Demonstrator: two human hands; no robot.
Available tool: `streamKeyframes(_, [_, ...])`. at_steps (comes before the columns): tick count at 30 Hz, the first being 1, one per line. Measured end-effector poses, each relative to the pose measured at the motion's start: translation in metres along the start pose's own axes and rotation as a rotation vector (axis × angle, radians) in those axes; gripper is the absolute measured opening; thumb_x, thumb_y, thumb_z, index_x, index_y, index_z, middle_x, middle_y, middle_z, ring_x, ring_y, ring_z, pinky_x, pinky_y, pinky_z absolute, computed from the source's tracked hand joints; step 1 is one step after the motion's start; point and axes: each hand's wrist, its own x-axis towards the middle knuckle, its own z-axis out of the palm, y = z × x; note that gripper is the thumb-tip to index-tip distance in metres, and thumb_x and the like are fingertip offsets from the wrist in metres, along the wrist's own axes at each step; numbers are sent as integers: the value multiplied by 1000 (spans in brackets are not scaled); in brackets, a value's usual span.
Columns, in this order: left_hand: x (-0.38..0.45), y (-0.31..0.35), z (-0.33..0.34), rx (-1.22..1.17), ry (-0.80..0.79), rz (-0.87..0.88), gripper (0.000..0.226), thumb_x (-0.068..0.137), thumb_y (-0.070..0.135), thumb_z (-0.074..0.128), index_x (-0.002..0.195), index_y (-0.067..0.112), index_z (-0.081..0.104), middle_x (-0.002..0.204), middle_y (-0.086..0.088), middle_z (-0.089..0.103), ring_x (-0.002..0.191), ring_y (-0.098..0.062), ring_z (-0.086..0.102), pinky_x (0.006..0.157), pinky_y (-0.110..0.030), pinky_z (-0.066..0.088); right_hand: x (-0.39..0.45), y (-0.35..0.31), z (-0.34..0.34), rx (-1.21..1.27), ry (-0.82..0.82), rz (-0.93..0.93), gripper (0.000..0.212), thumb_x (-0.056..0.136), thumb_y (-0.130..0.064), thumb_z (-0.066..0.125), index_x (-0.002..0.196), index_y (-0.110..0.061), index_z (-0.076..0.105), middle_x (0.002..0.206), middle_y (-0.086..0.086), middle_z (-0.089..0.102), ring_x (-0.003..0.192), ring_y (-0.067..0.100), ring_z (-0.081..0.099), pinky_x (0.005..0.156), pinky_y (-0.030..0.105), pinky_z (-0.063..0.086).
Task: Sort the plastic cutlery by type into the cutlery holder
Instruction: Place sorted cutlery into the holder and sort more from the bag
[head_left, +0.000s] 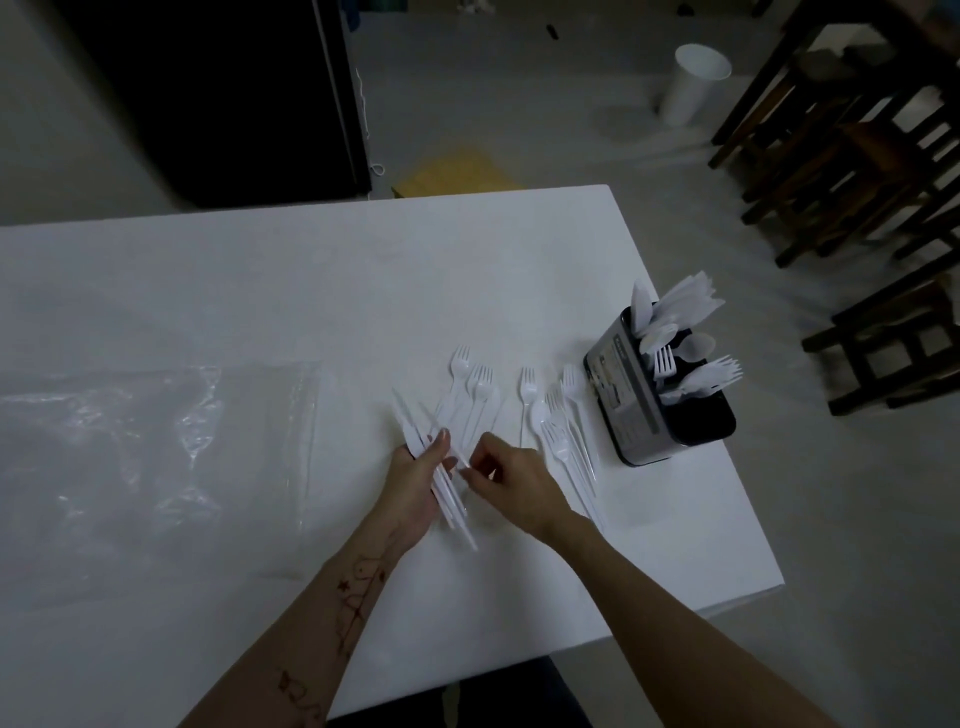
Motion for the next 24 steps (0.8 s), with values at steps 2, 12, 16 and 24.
streamKeyframes(2, [2,3,2,-22,18,-11,20,92,12,59,107,0,57,96,-11,65,86,-22,65,58,-27,55,-3,-4,1,4,-41,-21,19,89,-32,68,86,-15,61,78,-5,69,64,6,62,64,22,54])
streamKeyframes(12, [4,3,-14,-7,162,20,16,99,23,47,94,9,51,78,-2,50,65,-13,49,63,-25,48,15,16,23,11,119,489,41,86,-52,65,92,-13,57,80,2,65,65,22,69,67,37,60])
streamKeyframes(16, [5,0,-20,28,144,13,23,98,26,47,107,5,49,82,-4,51,70,-16,51,68,-27,48,17,13,18,70,111,535,24,92,-30,60,87,-7,61,73,7,68,61,22,70,65,34,61])
streamKeyframes(24, [8,-4,-13,93,12,15,38,89,25,64,119,3,55,110,-14,66,97,-28,64,78,-36,53,-12,-2,16,-126,34,-4,18,100,-34,47,97,-17,47,75,3,66,58,19,63,58,36,56])
